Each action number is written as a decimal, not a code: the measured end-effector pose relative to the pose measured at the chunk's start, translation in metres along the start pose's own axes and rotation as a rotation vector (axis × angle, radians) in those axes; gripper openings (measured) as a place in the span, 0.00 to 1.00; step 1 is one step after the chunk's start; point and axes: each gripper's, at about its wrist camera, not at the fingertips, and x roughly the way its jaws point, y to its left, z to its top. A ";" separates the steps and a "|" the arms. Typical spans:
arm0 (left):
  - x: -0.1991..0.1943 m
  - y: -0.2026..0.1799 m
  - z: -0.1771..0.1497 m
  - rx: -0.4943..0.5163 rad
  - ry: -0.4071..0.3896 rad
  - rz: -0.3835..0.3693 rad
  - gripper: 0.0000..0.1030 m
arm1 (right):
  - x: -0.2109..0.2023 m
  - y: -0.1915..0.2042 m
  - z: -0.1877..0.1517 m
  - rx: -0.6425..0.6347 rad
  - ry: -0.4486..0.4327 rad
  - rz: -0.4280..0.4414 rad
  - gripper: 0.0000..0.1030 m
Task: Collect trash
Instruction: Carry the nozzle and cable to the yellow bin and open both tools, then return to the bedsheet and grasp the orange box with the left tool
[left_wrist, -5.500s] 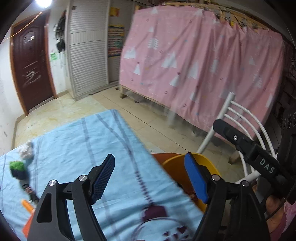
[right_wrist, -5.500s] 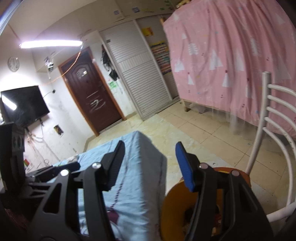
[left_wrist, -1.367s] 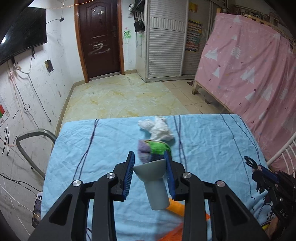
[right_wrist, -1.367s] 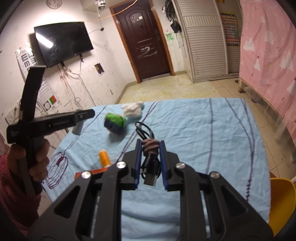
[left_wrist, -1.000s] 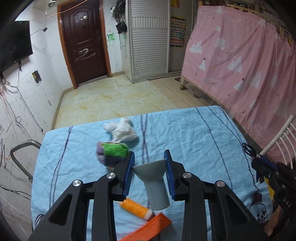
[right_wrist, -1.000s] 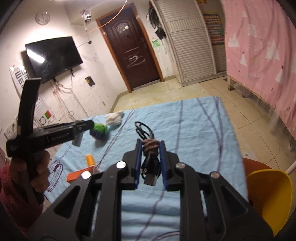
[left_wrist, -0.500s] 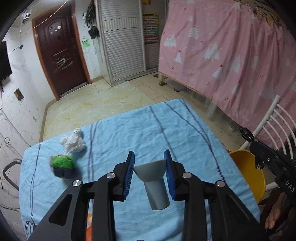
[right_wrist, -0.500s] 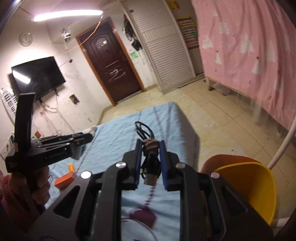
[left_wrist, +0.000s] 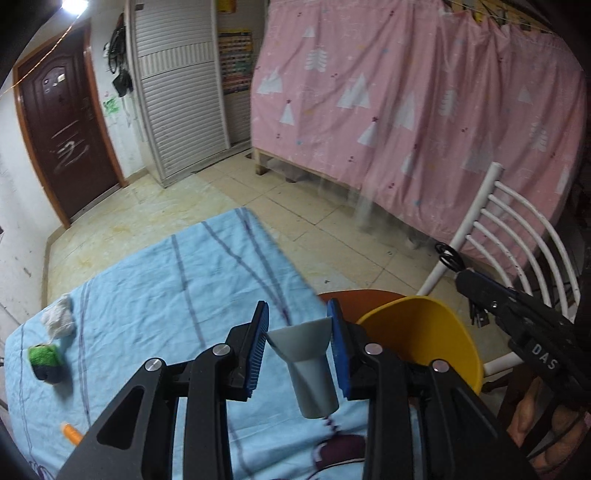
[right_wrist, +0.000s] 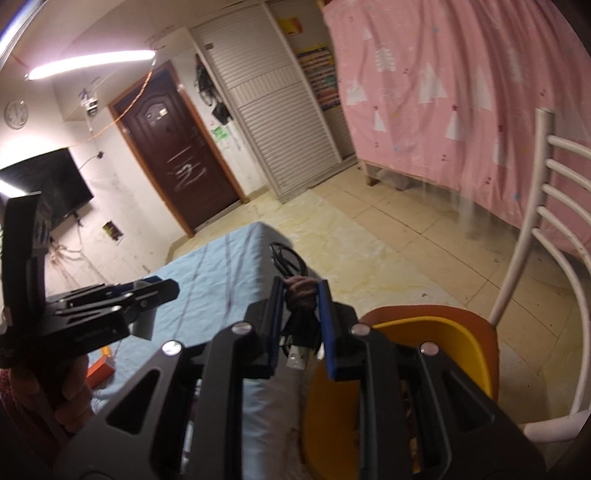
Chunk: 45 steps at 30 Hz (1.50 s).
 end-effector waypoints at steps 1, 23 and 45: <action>0.001 -0.005 0.000 0.003 -0.002 -0.008 0.23 | -0.002 -0.008 -0.001 0.009 -0.002 -0.012 0.17; 0.024 -0.077 0.006 0.051 0.039 -0.150 0.53 | -0.004 -0.063 -0.009 0.121 0.004 -0.064 0.39; -0.034 0.011 -0.023 -0.080 -0.036 -0.094 0.53 | 0.019 0.017 -0.006 0.000 0.049 0.033 0.39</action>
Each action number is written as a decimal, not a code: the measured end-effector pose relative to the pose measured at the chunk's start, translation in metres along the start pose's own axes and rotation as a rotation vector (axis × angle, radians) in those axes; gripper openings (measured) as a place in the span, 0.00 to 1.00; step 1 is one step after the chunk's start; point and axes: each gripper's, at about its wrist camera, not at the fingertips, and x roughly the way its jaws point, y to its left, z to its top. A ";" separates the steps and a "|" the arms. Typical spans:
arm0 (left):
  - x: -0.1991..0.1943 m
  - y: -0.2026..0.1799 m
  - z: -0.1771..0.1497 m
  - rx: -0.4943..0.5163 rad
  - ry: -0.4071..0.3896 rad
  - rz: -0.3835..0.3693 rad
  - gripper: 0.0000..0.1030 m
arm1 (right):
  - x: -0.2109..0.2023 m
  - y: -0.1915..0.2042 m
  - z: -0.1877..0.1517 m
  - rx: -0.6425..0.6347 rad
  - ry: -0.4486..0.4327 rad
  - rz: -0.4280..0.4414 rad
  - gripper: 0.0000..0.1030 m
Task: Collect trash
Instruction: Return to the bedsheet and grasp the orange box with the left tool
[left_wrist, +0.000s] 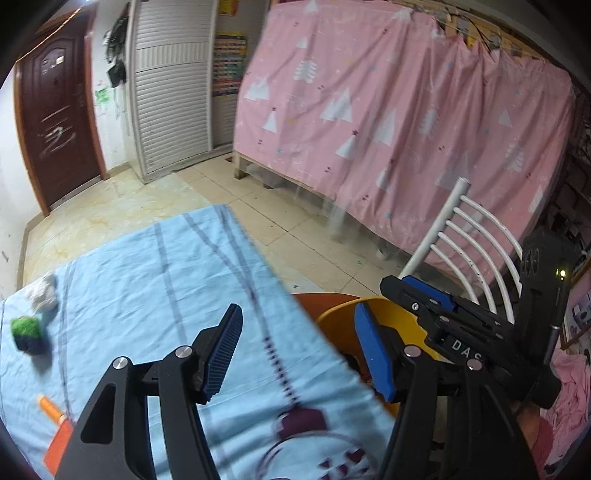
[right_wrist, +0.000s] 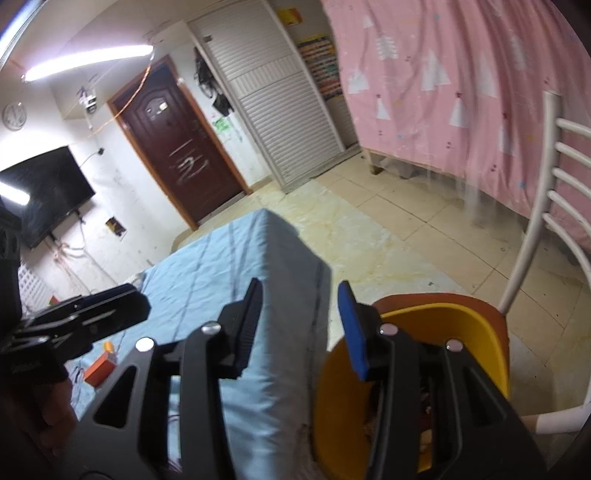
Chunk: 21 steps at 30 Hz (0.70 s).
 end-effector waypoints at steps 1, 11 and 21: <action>-0.003 0.005 -0.002 -0.009 -0.002 0.006 0.54 | 0.002 0.007 0.000 -0.011 0.005 0.006 0.40; -0.039 0.079 -0.035 -0.068 -0.012 0.092 0.55 | 0.018 0.067 -0.005 -0.107 0.038 0.059 0.46; -0.066 0.146 -0.064 -0.120 -0.014 0.172 0.56 | 0.037 0.120 -0.015 -0.189 0.086 0.101 0.47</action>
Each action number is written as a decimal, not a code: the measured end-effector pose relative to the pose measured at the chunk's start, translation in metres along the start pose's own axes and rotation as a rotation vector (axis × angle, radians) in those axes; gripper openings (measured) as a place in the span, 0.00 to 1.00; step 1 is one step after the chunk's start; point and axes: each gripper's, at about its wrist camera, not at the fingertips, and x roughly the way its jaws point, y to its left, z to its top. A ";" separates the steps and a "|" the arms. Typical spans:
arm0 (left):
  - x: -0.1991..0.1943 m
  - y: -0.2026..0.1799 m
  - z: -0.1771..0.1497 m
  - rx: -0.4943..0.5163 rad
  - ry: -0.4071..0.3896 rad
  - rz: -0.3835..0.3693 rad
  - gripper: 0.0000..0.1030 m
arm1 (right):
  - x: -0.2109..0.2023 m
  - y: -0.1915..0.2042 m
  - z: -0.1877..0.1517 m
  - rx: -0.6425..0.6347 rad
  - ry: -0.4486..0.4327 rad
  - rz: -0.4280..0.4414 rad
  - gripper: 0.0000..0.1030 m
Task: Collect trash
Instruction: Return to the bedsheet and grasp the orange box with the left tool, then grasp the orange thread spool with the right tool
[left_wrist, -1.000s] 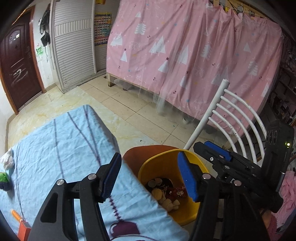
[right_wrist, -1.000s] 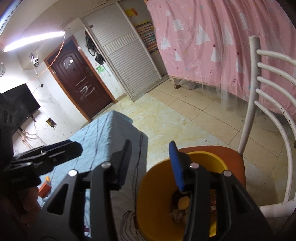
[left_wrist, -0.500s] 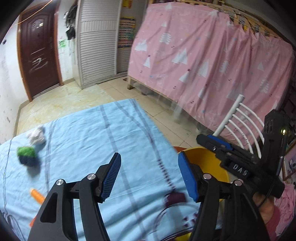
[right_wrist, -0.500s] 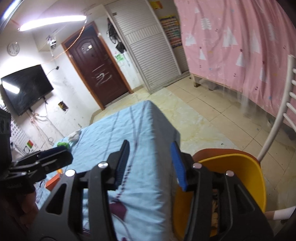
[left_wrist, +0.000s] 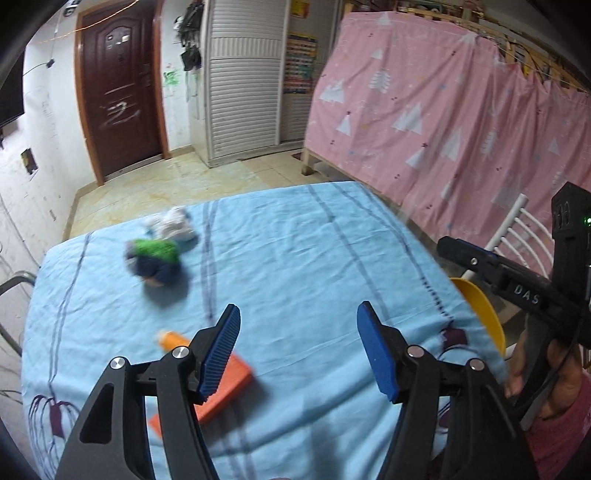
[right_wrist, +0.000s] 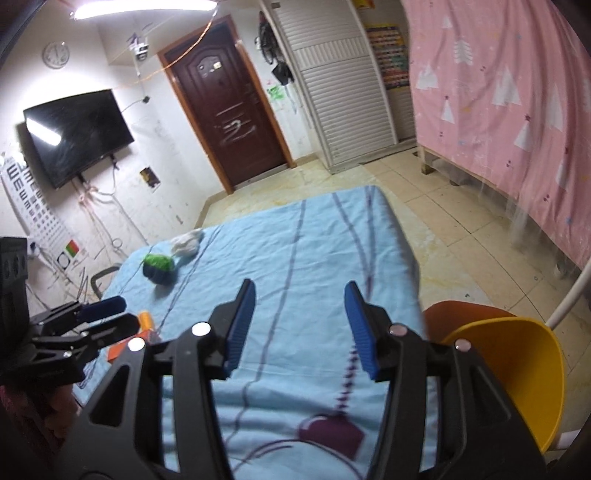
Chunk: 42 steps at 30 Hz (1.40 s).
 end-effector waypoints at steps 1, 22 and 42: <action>-0.002 0.008 -0.002 0.000 -0.002 0.011 0.56 | 0.003 0.007 0.000 -0.012 0.006 0.006 0.47; 0.000 0.048 -0.046 0.112 0.049 0.067 0.57 | 0.031 0.077 -0.007 -0.128 0.071 0.066 0.57; 0.001 0.071 -0.075 0.144 0.056 -0.005 0.14 | 0.066 0.138 -0.019 -0.238 0.152 0.107 0.58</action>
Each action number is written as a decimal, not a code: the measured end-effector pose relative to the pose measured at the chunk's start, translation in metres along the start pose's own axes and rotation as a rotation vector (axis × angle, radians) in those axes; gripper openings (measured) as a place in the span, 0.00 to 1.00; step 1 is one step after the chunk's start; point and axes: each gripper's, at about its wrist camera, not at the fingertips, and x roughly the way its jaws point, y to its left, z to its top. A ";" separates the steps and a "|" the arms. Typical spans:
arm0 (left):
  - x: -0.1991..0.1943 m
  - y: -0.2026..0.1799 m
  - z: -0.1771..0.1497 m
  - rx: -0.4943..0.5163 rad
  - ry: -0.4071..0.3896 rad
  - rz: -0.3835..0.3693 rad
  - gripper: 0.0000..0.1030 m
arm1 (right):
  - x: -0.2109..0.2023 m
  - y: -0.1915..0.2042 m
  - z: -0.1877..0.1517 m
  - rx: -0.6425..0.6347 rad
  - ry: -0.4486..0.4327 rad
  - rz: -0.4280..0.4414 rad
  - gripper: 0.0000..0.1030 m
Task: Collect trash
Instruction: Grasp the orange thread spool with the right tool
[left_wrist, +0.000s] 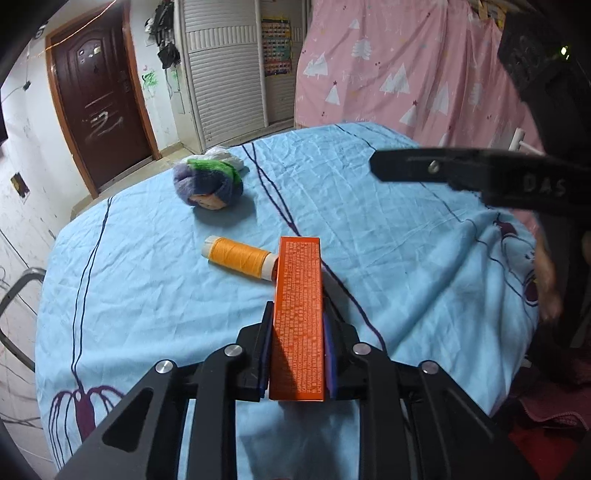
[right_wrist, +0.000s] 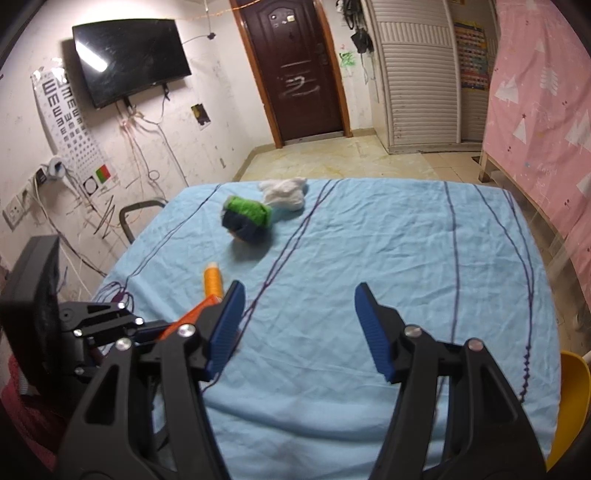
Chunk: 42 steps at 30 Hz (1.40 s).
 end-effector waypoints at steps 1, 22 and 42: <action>-0.003 0.003 -0.001 -0.008 -0.007 -0.003 0.14 | 0.003 0.004 -0.001 -0.006 0.006 0.003 0.58; -0.045 0.086 -0.035 -0.195 -0.083 0.090 0.14 | 0.068 0.088 -0.002 -0.168 0.144 0.084 0.58; -0.040 0.095 -0.041 -0.233 -0.083 0.094 0.14 | 0.100 0.116 0.002 -0.251 0.192 0.046 0.16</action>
